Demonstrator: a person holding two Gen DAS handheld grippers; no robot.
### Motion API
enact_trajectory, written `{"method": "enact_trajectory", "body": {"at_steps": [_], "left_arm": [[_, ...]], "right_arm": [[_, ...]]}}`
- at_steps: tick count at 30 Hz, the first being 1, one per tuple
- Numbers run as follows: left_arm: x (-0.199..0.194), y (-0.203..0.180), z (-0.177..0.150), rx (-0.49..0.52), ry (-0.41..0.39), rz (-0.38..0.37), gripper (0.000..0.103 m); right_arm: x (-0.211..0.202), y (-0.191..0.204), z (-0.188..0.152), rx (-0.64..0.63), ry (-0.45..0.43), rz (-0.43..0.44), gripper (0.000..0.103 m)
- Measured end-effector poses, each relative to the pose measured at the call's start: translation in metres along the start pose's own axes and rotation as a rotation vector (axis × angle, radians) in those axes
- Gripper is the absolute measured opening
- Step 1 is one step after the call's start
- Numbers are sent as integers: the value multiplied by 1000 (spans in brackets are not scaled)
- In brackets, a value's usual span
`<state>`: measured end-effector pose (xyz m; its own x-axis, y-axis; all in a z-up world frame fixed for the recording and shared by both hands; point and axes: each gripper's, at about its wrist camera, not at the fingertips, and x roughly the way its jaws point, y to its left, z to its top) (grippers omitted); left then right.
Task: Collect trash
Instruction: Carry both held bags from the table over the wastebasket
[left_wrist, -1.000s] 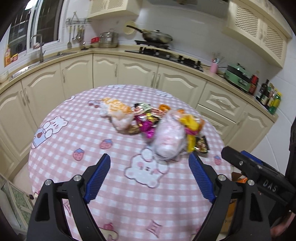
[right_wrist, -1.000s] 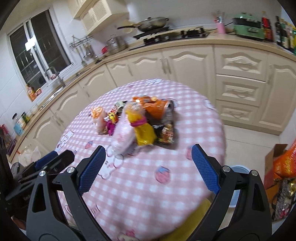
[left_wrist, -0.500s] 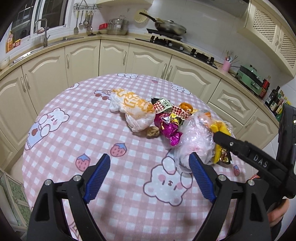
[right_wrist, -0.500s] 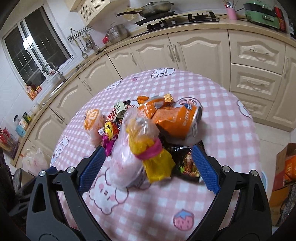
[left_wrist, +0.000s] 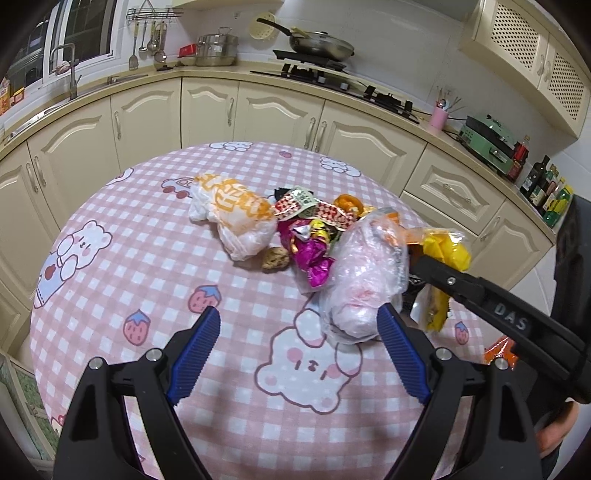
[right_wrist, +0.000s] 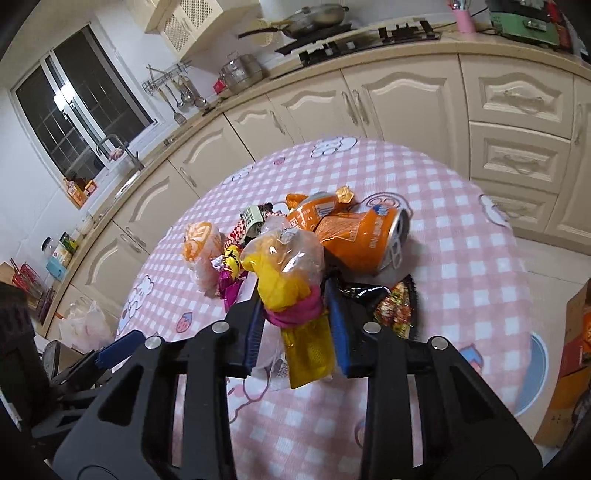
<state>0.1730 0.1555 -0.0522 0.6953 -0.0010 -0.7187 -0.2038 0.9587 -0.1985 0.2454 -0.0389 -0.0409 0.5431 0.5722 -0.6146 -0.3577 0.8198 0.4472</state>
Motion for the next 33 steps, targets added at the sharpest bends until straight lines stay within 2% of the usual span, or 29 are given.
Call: {"method": "enact_trajectory", "body": {"at_steps": [10, 15, 21, 23, 24, 33], "left_arm": [[7, -40, 8, 67, 15, -54, 85], [43, -56, 16, 67, 116, -77, 85], [77, -53, 16, 26, 174, -29, 84], [84, -49, 15, 15, 194, -18, 60], [87, -48, 13, 16, 218, -18, 53], [68, -42, 6, 27, 196, -25, 49]], "right_arm": [[-63, -19, 2, 31, -121, -12, 32], [-75, -39, 1, 67, -137, -25, 32], [-71, -63, -4, 95, -126, -50, 32], [-68, -71, -5, 111, -117, -65, 32], [-66, -74, -5, 120, -111, -70, 32], [-63, -81, -15, 160, -96, -100, 32]]}}
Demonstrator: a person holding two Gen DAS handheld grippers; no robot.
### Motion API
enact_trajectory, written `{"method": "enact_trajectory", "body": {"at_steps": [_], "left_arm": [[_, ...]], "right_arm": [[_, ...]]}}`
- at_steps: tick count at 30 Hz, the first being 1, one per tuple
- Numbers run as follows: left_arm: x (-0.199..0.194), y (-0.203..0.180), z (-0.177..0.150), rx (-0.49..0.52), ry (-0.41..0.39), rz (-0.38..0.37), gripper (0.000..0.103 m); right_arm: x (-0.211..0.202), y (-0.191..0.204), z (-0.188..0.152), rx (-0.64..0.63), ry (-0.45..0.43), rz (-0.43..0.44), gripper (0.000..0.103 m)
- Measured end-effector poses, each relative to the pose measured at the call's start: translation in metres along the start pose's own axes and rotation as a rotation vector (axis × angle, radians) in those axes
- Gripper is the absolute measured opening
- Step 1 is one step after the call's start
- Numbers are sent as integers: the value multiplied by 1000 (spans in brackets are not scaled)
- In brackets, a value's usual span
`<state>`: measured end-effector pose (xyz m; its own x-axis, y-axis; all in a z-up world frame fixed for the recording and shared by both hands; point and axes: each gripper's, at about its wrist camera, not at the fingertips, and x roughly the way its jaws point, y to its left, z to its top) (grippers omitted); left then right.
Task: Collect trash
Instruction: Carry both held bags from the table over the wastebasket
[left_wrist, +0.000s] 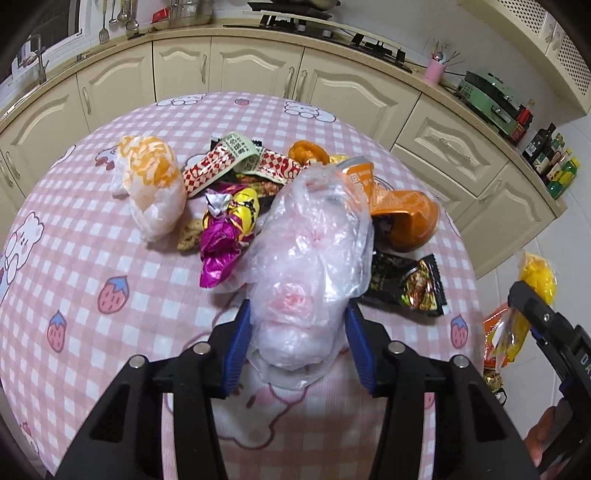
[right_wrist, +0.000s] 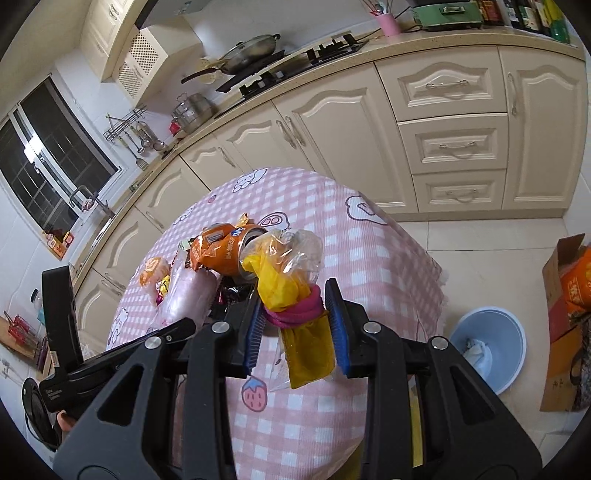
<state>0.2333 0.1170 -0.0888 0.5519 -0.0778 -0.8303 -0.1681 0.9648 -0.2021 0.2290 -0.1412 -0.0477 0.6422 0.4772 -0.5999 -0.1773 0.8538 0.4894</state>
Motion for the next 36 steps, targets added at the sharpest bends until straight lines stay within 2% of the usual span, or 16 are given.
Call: {"method": "enact_trajectory", "body": {"at_steps": [8, 18, 28, 36], "left_arm": [[-29, -4, -17, 18, -36, -26, 48], [-66, -41, -35, 90, -105, -57, 47], [-89, -84, -46, 167, -159, -81, 45], [-90, -130, -56, 252, -150, -127, 45]], "right_arm": [[-16, 5, -6, -2, -14, -4, 32], [-51, -7, -16, 13, -60, -17, 32], [-88, -48, -25, 83, -122, -43, 32], [-115, -91, -34, 157, -164, -85, 32]]}}
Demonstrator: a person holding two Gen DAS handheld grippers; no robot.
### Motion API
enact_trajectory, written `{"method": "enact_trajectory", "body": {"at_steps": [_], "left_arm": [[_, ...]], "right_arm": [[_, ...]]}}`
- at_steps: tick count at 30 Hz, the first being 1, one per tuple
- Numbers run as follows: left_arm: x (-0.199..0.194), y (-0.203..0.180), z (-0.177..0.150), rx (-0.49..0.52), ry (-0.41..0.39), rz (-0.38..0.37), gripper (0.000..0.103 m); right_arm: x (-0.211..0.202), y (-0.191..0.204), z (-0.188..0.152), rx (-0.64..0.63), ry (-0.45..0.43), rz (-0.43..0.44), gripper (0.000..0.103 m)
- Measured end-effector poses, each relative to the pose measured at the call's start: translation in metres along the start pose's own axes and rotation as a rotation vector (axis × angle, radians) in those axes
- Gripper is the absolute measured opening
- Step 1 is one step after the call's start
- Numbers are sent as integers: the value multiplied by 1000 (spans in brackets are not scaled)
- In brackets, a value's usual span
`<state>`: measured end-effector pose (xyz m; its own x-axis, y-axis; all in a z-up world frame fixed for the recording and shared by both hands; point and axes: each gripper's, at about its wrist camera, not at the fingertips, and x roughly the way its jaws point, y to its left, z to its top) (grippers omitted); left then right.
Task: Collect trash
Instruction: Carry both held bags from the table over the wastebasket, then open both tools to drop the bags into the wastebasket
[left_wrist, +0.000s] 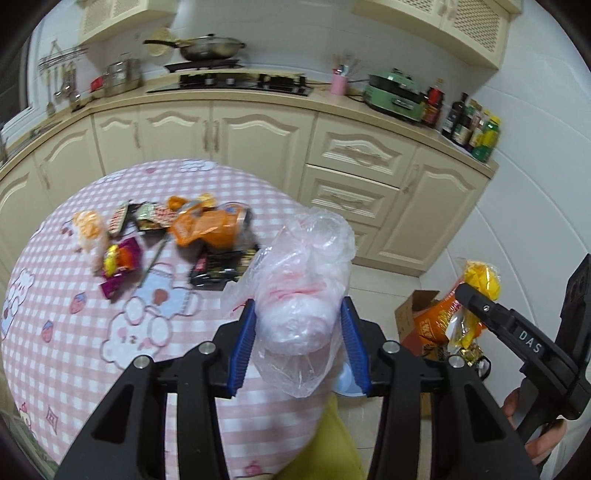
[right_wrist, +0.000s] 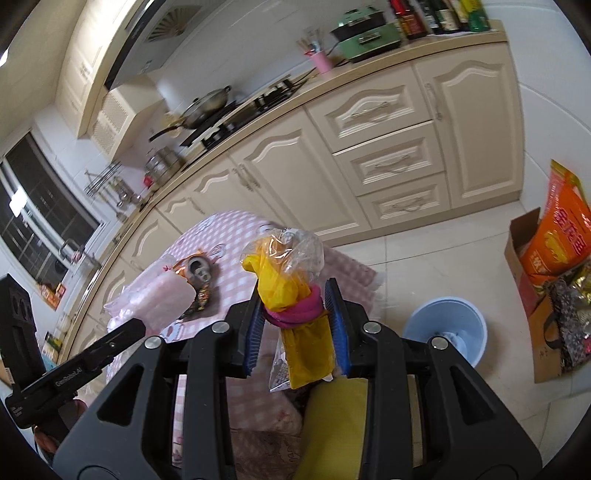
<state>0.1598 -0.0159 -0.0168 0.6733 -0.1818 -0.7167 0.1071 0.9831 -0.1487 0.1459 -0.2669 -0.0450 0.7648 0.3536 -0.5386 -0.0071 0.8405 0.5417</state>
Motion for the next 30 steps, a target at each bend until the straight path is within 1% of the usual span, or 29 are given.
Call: {"method": "enact_trajectory", "body": {"at_steps": [5, 11, 16, 21, 26, 29, 30], "left_arm": [[11, -33, 3, 58, 18, -44, 45], [37, -78, 3, 140, 65, -94, 45], [67, -114, -3, 207, 138, -140, 45], [102, -145, -11, 262, 219, -159, 45], [141, -174, -22, 295, 306, -178, 45], [157, -186, -25, 313, 325, -183, 45], [160, -189, -24, 320, 322, -182, 47]], "right_arm": [[-11, -31, 0, 52, -17, -39, 32], [-20, -73, -2, 126, -30, -92, 32], [-20, -106, -3, 190, -25, -142, 32], [-17, -137, -9, 248, -12, -180, 32], [-14, -161, -12, 300, 1, -212, 32], [-13, -175, -14, 324, 6, -230, 32], [-13, -179, -15, 332, 8, -236, 32]]}}
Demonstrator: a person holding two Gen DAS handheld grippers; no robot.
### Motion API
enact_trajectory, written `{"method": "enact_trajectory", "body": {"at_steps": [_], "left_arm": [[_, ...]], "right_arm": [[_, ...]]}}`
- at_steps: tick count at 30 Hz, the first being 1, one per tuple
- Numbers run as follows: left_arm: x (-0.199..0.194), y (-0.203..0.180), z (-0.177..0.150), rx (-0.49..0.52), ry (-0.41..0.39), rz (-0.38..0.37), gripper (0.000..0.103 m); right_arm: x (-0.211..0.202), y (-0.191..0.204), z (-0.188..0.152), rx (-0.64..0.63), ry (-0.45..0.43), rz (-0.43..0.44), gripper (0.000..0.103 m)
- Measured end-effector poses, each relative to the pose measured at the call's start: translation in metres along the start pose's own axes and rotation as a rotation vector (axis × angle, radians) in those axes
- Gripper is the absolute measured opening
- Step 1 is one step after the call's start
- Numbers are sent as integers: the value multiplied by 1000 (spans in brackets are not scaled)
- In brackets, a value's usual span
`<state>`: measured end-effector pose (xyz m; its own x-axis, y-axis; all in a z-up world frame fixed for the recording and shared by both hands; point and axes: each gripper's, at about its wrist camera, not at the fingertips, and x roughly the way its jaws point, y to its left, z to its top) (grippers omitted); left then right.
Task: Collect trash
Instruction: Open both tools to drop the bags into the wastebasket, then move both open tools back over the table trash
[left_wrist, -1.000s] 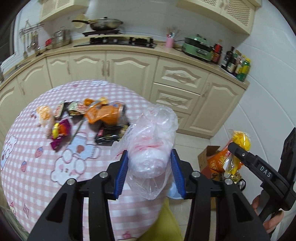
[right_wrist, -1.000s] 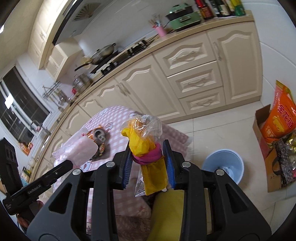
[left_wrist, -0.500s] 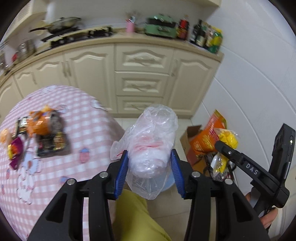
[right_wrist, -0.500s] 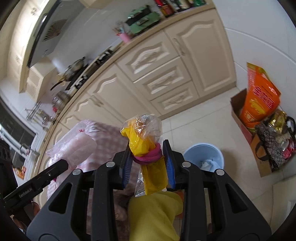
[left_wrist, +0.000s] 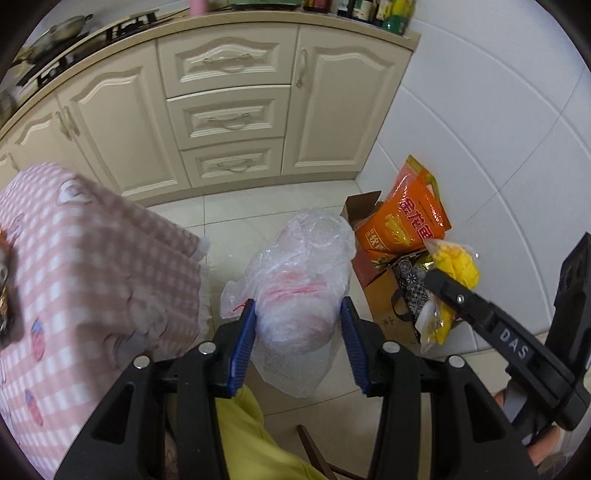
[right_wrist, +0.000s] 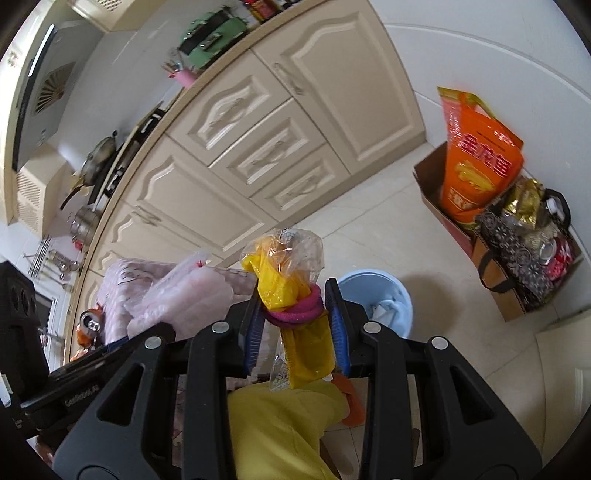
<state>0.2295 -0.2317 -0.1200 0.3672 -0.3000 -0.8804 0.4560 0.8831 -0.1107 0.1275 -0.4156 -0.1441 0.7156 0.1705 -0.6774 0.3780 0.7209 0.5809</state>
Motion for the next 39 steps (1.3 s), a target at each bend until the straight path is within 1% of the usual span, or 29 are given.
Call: {"method": "enact_trajectory", "body": {"at_steps": [2, 3, 4, 9, 11, 15, 16, 17, 18, 20, 21, 25, 32, 39], "left_arm": [[8, -7, 4, 27, -2, 15, 51], [12, -9, 6, 28, 6, 36, 54], [15, -9, 7, 25, 9, 41, 55], [18, 3, 10, -7, 23, 44, 55], [15, 7, 9, -18, 19, 47, 55], [4, 19, 5, -44, 3, 60, 55], [2, 22, 4, -52, -2, 65, 55], [-1, 25, 4, -59, -7, 70, 56], [-5, 30, 3, -71, -14, 77, 56], [-11, 37, 2, -86, -25, 87, 57], [-14, 41, 1, -94, -32, 95, 57], [-23, 50, -2, -111, -48, 102, 57], [-35, 54, -11, -112, -61, 97, 57], [-62, 62, -25, -126, -102, 99, 57]], "right_arm": [[3, -6, 1, 13, 7, -10, 32], [4, -10, 1, 22, 12, -16, 32], [5, -12, 1, 27, 14, -20, 32], [11, -15, 2, 32, 29, -25, 32], [15, -11, 2, 21, 40, -21, 32], [27, 11, 8, -34, 60, 5, 34], [31, 20, 10, -61, 67, 14, 55], [34, 26, 12, -78, 76, 18, 71], [35, 32, 13, -87, 80, 15, 81], [32, 43, 14, -99, 44, 22, 81], [31, 47, 14, -111, 40, 28, 81], [27, 59, 11, -143, 47, 28, 81], [13, 72, -2, -174, 39, 10, 81], [-3, 88, -12, -214, 24, 8, 81]]}}
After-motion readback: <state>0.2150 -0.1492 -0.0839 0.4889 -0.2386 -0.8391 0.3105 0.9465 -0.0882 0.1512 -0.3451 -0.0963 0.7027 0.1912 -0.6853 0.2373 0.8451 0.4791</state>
